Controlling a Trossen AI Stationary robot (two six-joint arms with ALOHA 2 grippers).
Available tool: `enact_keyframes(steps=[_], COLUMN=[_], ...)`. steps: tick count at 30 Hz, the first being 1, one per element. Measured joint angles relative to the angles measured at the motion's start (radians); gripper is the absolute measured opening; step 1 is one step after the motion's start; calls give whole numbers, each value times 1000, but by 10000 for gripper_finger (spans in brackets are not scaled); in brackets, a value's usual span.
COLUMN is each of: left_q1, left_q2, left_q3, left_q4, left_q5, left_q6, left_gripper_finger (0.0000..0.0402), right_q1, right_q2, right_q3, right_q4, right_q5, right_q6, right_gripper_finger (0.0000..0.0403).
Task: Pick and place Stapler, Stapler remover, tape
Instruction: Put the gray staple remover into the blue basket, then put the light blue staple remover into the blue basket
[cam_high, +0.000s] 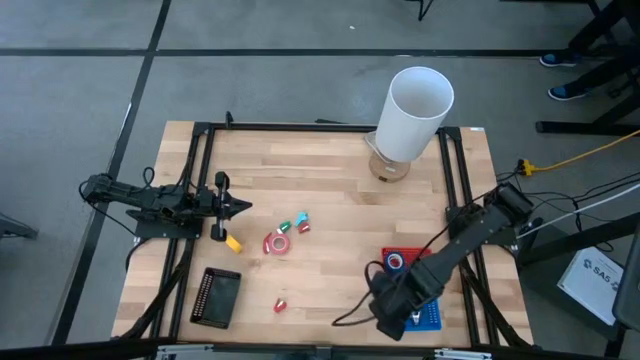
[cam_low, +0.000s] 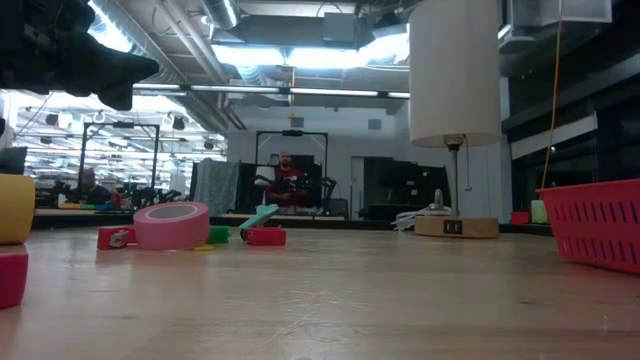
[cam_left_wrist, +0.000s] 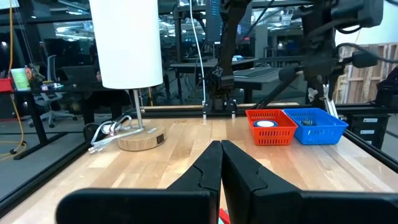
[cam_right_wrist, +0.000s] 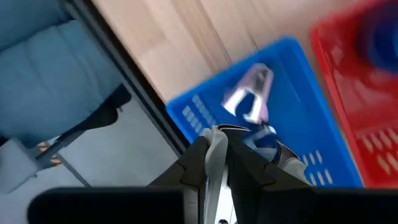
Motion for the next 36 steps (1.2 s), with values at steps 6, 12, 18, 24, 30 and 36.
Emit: enact_keyframes(steps=[6,12,18,24,30,36], left_q1=[0,0,0,0,0,0], left_q2=[0,0,0,0,0,0], left_q3=[0,0,0,0,0,0], left_q4=[0,0,0,0,0,0], left_q5=[0,0,0,0,0,0], left_q6=[0,0,0,0,0,0], left_gripper_finger=[4,4,4,4,4,4], right_q1=[22,23,7,-15,-35,-70], right_q2=[0,-20,-57,-101,-123,-144], right_q3=[-119,-231,-298,-319,-319,-314], right_q4=[62,227,232,231,225,224], right_q5=[-19,-31,-28,-24,-54,-124], right_q6=[50,53,62,95,95,97], right_gripper_finger=[48,48,72,125,187,218])
